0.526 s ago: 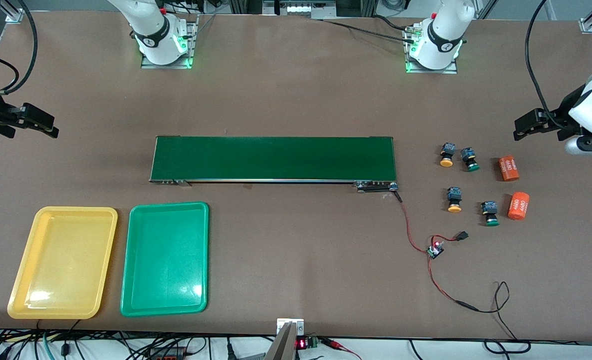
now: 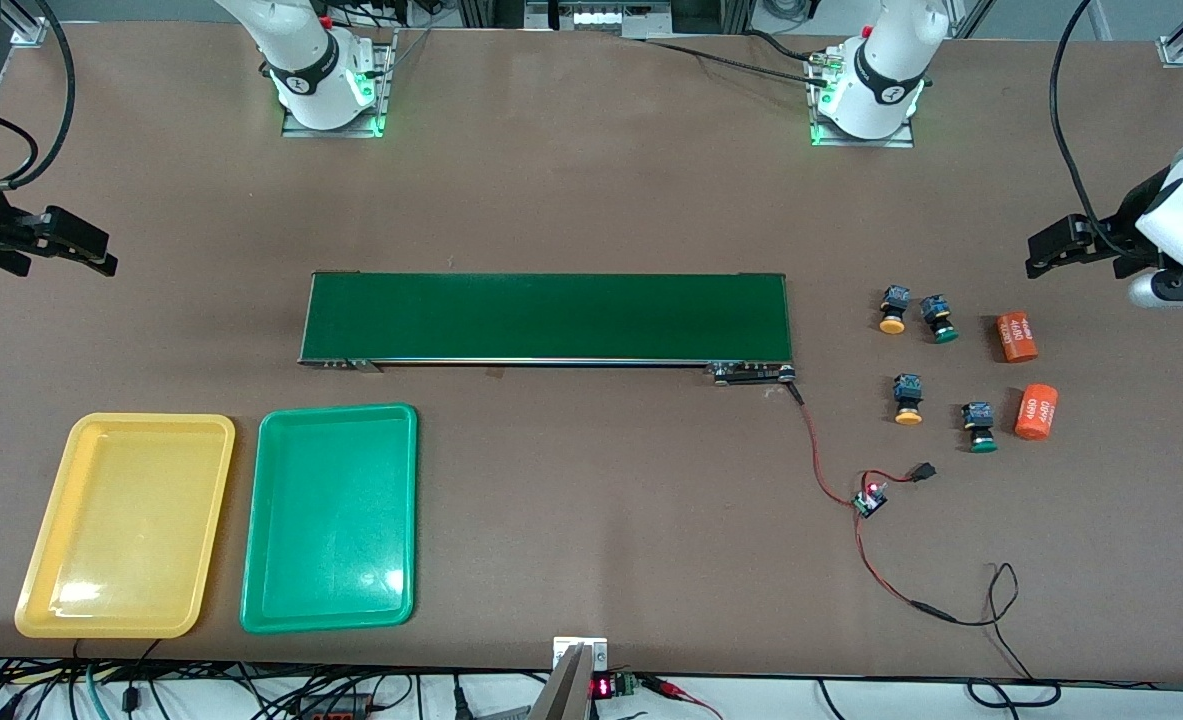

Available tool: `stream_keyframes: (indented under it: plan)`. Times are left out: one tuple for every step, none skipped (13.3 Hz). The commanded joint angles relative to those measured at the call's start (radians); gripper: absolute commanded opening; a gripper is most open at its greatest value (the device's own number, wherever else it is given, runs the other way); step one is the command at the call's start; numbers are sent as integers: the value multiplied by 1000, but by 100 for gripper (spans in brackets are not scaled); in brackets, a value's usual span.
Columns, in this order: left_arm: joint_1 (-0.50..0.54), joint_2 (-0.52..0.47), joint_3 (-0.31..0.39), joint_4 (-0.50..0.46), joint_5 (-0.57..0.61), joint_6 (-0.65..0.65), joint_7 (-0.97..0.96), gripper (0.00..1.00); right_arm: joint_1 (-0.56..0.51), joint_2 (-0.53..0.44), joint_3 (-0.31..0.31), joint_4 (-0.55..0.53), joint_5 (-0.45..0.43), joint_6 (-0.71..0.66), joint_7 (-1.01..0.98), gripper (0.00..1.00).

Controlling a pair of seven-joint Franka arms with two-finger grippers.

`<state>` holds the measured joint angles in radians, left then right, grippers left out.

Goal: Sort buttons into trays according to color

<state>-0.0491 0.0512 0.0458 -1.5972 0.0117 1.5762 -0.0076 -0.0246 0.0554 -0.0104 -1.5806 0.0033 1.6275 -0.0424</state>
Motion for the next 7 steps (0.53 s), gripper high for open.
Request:
stream_keyframes:
  plan:
    - [8, 18, 2, 36, -16, -30, 20, 100, -9, 7, 3, 7, 14, -6, -10, 100]
    - [9, 19, 6, 36, -16, -44, 20, 100, -9, 9, 3, 7, 14, -6, -10, 100]
    - [23, 19, 6, 34, -19, -57, 20, 100, -9, 24, 3, 7, 14, -6, -8, 100]
    - [38, 33, 6, 34, -19, -58, 18, 100, -9, 38, 3, 7, 12, -8, -13, 100]
    - [38, 39, 6, 36, -18, -58, 17, 100, -9, 52, 3, 7, 7, -14, -13, 100]
    - [46, 42, 6, 27, -18, -94, 18, 100, -11, 67, 3, 7, 9, -47, -14, 100]
    - [46, 58, 8, 36, -18, -132, 21, 100, -11, 70, 3, 7, 10, -61, -14, 100]
